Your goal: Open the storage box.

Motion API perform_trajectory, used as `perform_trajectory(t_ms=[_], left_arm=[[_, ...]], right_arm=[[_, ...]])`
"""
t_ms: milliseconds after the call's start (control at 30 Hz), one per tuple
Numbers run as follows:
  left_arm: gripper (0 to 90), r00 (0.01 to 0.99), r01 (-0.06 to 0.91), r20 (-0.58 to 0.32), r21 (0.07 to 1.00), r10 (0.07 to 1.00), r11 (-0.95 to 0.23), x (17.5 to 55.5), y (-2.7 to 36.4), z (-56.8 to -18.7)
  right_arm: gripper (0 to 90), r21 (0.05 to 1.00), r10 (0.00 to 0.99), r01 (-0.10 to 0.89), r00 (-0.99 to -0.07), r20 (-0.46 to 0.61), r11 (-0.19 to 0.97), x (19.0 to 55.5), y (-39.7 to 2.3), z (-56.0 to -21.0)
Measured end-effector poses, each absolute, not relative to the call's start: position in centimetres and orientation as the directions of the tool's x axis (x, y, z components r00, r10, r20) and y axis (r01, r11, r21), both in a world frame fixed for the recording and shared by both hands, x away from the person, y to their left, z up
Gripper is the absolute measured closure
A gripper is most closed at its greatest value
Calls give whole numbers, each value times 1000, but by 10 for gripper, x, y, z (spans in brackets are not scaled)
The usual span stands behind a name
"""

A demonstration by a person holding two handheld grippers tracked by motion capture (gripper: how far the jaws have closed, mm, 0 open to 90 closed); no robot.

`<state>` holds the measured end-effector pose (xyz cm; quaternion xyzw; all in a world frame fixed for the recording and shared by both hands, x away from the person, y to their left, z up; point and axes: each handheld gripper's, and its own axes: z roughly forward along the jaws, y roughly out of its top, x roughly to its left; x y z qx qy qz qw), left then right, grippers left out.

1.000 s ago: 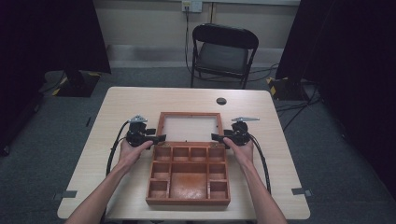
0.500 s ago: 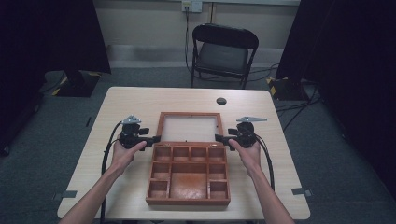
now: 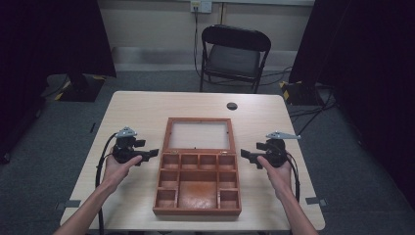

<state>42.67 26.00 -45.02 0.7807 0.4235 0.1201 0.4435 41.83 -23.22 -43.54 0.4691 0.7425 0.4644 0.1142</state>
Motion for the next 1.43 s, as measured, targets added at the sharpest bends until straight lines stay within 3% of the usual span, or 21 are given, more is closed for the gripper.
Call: perform_trajectory(t_ms=[500, 933, 1100, 1233, 1433], left_arm=[[188, 576, 589, -130, 751, 807, -299, 405, 292, -468], [200, 502, 639, -41, 691, 864, -339, 393, 310, -493], [150, 494, 599, -2, 725, 870, -338, 388, 311, -500], [129, 495, 586, 7, 736, 869, -340, 387, 312, -502], [121, 490, 591, 1, 735, 872, -333, 388, 312, -502]], right_arm=[[148, 741, 868, 646, -460, 189, 181, 378, -271, -454], [149, 651, 919, 721, -383, 88, 238, 372, -290, -487], [123, 681, 929, 677, -370, -13, 279, 370, -290, -493], [43, 718, 934, 647, -358, -9, 255, 368, -289, -500], [37, 719, 937, 647, -350, -14, 252, 369, -288, -501]])
